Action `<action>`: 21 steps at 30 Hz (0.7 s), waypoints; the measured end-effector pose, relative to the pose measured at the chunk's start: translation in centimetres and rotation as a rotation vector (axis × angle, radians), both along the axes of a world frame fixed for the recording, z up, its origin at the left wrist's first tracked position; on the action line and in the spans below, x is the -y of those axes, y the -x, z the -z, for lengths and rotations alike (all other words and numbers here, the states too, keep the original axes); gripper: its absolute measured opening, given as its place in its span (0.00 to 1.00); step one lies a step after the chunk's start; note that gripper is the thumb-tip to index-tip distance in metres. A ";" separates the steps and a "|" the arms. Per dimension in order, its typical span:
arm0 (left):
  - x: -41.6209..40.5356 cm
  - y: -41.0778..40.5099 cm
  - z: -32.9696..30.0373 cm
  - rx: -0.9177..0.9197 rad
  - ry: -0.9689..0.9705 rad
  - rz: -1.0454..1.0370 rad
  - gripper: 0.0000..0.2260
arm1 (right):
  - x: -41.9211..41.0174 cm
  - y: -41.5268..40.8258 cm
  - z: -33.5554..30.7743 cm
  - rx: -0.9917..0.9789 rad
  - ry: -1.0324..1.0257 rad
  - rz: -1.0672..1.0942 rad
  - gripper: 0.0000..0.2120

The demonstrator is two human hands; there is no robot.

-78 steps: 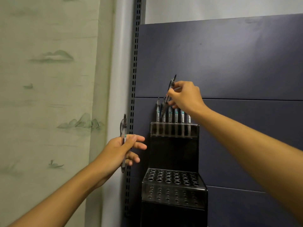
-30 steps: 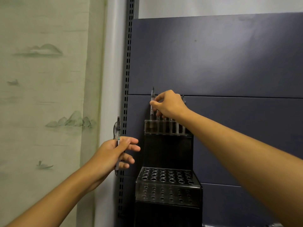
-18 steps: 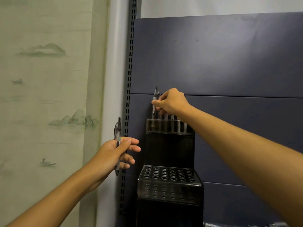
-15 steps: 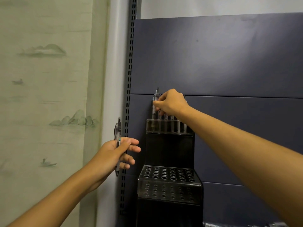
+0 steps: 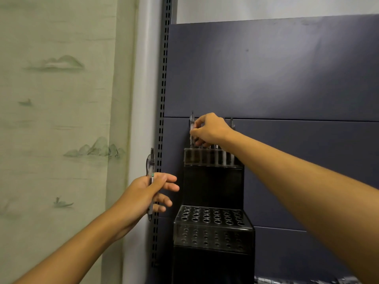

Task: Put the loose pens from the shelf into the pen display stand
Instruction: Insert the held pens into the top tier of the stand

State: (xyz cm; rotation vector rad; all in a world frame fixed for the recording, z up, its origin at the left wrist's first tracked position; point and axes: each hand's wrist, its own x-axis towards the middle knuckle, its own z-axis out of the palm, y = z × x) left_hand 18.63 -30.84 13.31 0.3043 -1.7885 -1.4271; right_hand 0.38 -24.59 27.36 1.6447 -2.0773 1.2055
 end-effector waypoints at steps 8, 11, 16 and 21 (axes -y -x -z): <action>0.3 -0.1 0.1 -0.005 -0.009 0.000 0.12 | -0.2 0.6 0.4 -0.084 -0.021 0.069 0.11; -0.1 0.1 -0.8 -0.023 0.006 0.017 0.12 | -1.6 0.3 0.5 -0.119 0.017 0.068 0.14; -2.1 1.2 -3.1 -0.170 0.004 0.063 0.11 | -5.9 -3.1 2.0 -0.005 0.081 -0.330 0.12; -4.4 3.3 -4.0 -0.132 0.075 0.100 0.10 | -6.8 -4.4 4.2 -0.149 0.042 -0.315 0.10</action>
